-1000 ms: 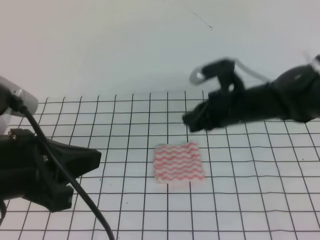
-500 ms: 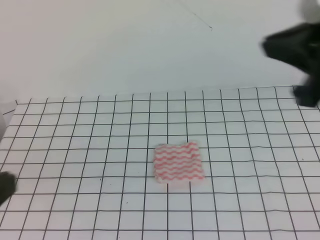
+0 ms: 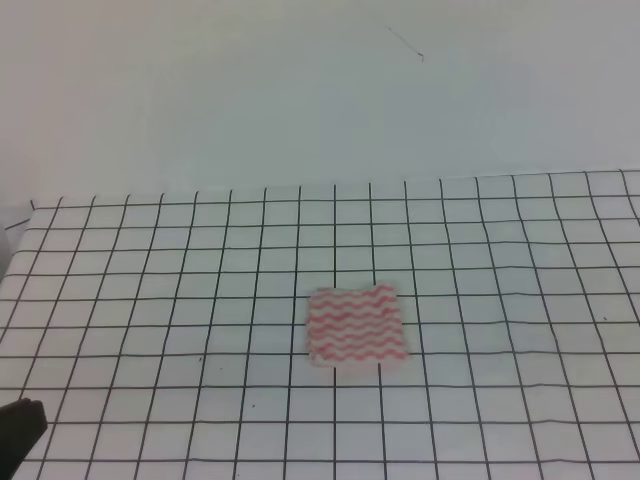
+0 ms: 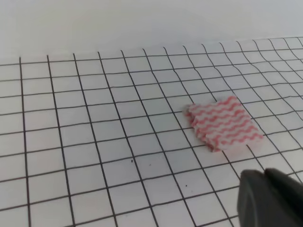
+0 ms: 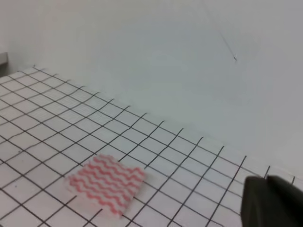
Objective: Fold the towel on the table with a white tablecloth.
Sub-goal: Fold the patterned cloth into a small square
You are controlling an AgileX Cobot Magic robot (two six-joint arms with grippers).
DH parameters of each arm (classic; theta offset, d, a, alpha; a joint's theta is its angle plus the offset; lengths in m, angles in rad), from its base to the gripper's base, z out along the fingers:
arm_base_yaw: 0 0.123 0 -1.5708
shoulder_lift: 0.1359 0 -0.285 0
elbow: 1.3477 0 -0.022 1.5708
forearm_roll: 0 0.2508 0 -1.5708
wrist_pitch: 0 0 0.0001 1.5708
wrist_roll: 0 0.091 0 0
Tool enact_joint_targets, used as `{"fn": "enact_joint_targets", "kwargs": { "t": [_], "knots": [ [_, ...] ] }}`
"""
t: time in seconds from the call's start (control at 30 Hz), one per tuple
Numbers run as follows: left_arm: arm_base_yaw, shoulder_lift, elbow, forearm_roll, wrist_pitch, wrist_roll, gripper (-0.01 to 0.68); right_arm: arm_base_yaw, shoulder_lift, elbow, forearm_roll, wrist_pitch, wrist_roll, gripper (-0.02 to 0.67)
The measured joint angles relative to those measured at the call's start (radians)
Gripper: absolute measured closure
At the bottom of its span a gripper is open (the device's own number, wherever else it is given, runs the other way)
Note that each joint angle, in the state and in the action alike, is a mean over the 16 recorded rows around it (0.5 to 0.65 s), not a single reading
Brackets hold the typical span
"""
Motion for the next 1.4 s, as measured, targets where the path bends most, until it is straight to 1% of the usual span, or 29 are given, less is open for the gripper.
{"fn": "enact_joint_targets", "kwargs": {
  "t": [0.13, 0.3, 0.63, 0.83, 1.0, 1.23, 1.4],
  "knots": [
    [0.000, 0.000, 0.024, -0.004, -0.023, 0.001, 0.675, 0.000, -0.074, 0.118, 0.000, -0.039, 0.021, 0.649],
    [0.000, 0.000, 0.030, -0.006, -0.035, 0.002, 0.675, 0.000, -0.112, 0.198, 0.000, -0.048, 0.028, 0.649],
    [0.000, 0.001, 0.033, -0.005, -0.039, 0.003, 0.674, 0.000, -0.118, 0.267, 0.000, 0.007, 0.028, 0.649],
    [0.000, -0.017, 0.069, 0.028, -0.066, 0.002, 0.674, 0.000, -0.119, 0.285, 0.000, 0.044, 0.028, 0.649],
    [0.000, -0.078, 0.150, 0.098, -0.142, -0.022, 0.674, 0.000, -0.118, 0.289, 0.000, 0.062, 0.028, 0.649],
    [0.000, -0.212, 0.328, 0.206, -0.277, -0.076, 0.675, 0.000, -0.118, 0.289, 0.000, 0.067, 0.028, 0.649],
    [0.000, -0.298, 0.443, 0.248, -0.324, -0.110, 0.674, 0.000, -0.116, 0.289, 0.000, 0.067, 0.028, 0.649]
  ]
}}
